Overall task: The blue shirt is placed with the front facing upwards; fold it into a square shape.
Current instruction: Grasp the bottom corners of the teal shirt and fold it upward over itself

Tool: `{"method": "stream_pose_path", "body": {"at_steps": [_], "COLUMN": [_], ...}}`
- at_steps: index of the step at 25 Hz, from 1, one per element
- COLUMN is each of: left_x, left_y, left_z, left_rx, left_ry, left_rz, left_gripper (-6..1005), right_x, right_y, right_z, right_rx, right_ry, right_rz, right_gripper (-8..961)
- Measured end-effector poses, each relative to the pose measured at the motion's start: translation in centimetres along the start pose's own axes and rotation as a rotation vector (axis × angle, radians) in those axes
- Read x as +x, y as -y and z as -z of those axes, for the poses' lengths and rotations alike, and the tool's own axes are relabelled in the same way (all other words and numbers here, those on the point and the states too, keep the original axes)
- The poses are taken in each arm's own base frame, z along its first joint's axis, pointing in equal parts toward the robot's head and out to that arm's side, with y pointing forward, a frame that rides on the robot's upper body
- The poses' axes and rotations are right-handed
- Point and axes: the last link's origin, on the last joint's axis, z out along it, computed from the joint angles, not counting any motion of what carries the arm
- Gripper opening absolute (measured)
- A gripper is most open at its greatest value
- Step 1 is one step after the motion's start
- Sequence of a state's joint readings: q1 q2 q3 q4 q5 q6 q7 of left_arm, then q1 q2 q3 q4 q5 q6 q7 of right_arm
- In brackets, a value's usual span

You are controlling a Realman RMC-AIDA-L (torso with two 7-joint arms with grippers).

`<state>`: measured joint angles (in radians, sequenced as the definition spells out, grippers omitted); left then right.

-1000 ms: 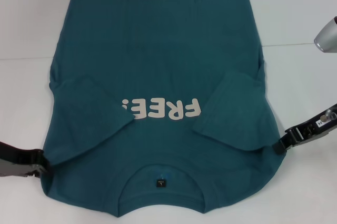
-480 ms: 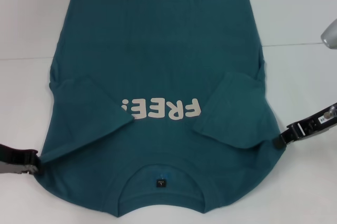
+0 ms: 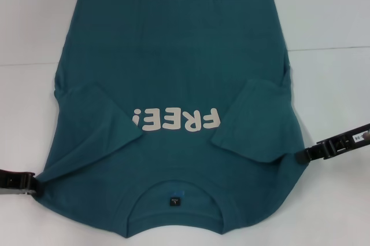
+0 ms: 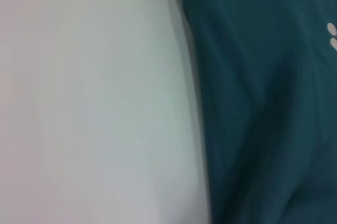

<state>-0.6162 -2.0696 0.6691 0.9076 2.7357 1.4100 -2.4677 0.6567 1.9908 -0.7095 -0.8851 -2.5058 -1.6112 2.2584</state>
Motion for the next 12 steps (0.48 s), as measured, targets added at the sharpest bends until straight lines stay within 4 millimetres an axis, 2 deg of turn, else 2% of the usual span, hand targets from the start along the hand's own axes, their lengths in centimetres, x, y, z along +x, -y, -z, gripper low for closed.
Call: {"method": "stream_pose_path", "body": {"at_steps": [6,12], "left_x": [-0.8,-1.9], "left_y": [0.3,0.9], "left_z": [0.0,0.5], "left_rx": [-0.066,-0.140], "left_ry": [-0.071,-0.200], "left_rz": [-0.035,-0.123], "left_gripper": [31,31], "right_x": [1.2,3.5], "right_y": [0.0,1.0], "right_z": [-0.1,0.9], "right_rx": [-0.043,-0.065], "right_ry": [0.062,0.204], "right_rz": [0.047,0.120], "right_gripper": [91,93]}}
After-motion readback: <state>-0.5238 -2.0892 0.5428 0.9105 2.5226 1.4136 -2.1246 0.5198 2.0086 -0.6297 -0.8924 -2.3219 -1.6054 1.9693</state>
